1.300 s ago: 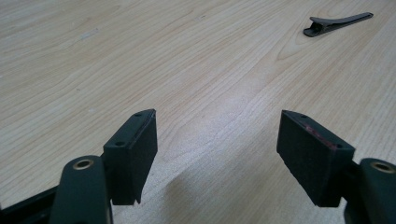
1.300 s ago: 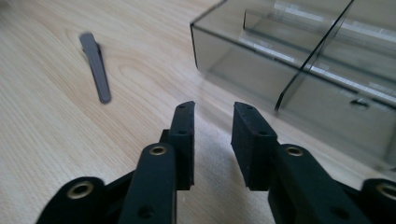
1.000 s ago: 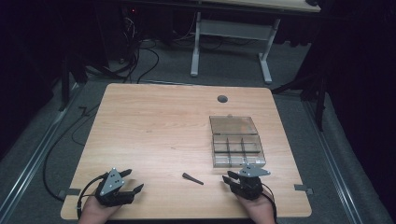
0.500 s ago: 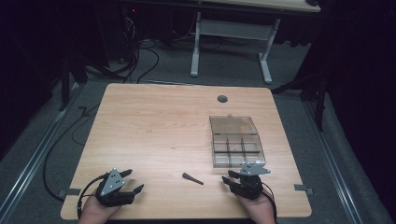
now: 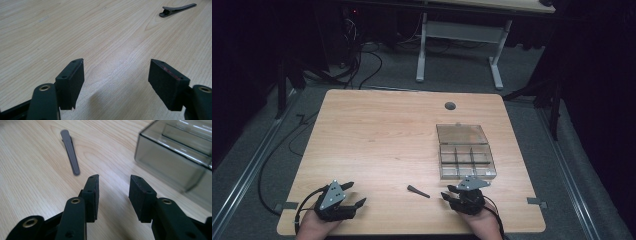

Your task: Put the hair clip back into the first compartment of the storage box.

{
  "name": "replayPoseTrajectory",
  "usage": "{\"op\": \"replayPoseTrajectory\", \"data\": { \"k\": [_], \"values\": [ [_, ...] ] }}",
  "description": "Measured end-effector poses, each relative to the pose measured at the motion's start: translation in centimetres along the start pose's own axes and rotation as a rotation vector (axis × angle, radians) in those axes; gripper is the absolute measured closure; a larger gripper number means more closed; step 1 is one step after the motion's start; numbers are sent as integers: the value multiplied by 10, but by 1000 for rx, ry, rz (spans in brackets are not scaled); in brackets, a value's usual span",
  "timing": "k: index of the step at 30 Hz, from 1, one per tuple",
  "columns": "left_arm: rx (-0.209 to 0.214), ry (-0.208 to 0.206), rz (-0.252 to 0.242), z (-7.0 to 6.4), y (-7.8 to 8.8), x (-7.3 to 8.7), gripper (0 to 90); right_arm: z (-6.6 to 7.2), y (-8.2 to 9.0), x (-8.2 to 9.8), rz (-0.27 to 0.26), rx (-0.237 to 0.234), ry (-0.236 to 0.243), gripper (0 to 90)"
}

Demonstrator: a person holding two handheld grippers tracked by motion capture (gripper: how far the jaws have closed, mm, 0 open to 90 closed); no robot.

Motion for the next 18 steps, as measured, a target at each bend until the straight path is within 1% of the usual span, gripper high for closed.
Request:
{"op": "replayPoseTrajectory", "data": {
  "k": [1, 2, 3, 4, 5, 7, 8, 10, 11, 12, 13, 15, 18],
  "values": [
    [2, -1, 0, 0, 0, 0, 293, 4, -3, -4, -3, -14, -5, 604],
    [2, -1, 0, 0, 0, 0, 293, 4, -3, -4, -3, -14, -5, 604],
    [3, -2, 1, 0, 0, 0, 293, 9, -6, -8, -9, -37, 0, 602],
    [3, -1, 1, 0, 0, 0, 293, 9, -6, -8, -9, -37, 0, 602],
    [3, 0, 3, 0, 0, 0, 293, 12, -8, -10, -4, -55, 5, 596],
    [2, 0, 4, 0, 0, 0, 293, 17, -11, -12, 5, -63, 25, 594],
    [2, 0, 4, 0, 0, 0, 293, 17, -11, -12, 5, -63, 25, 594],
    [1, 0, 4, 0, 0, 0, 293, 22, -14, -15, 4, -76, 32, 608],
    [0, 0, 4, 0, 0, 0, 293, 26, -18, -17, 5, -93, 38, 620],
    [0, 0, 4, 0, 0, 0, 293, 26, -18, -17, 5, -93, 38, 620],
    [0, 0, 4, 0, 0, 0, 293, 32, -23, -20, 7, -104, 51, 641],
    [-1, 1, 4, 0, 0, 0, 293, 36, -27, -23, 10, -113, 55, 661],
    [-1, 2, 3, 0, 0, 0, 293, 42, -33, -27, 17, -121, 80, 684]
  ]
}}
Point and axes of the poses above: each handheld gripper's, and its own axes: y roughly backward along the jaws, x roughly out of its underside, z roughly to its left, the point moved 7 cm from there along -y, roughly forward along the jaws, and after that the axes turned 4 degrees about -y, right-handed, at the moved point
